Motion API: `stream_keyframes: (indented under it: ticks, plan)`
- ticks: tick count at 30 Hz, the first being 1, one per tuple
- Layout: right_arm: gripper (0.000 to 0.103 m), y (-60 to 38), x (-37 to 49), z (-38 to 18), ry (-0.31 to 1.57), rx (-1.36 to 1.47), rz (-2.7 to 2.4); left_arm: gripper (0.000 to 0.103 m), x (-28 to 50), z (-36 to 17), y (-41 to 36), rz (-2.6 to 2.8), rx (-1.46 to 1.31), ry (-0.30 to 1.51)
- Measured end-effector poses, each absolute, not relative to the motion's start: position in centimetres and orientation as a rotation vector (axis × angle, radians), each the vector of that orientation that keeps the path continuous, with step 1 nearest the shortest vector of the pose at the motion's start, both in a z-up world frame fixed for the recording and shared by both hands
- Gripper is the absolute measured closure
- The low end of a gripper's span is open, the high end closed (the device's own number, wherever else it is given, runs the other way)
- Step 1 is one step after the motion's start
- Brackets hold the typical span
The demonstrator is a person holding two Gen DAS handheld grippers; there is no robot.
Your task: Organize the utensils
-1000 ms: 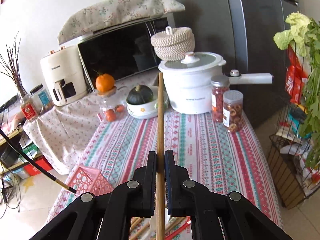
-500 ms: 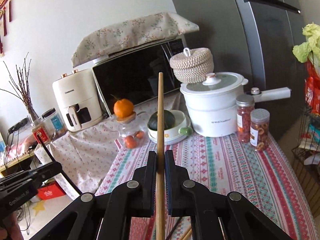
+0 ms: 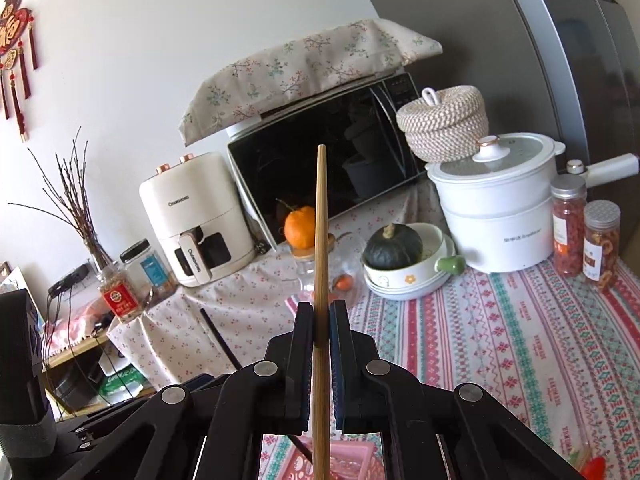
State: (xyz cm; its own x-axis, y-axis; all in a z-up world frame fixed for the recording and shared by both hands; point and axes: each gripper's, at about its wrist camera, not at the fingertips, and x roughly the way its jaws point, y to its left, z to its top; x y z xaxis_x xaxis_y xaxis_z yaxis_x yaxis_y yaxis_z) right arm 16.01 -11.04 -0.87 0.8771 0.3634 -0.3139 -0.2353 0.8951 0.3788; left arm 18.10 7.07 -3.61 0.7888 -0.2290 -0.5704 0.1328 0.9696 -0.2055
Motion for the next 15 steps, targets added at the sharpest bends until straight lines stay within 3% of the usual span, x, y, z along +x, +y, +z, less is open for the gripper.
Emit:
stream_keyframes:
  ticks: [9,15]
  plan:
    - [0.097,-8.6,17.3,-1.8,0.331,0.274,0.264,0.034,16.8,-5.0,10.0,-0.071,-0.115,0.763]
    - [0.096,-7.5,18.2,-3.4,0.35,0.23,0.23,0.026,16.5,-6.6,11.2,-0.035,-0.093,0.82]
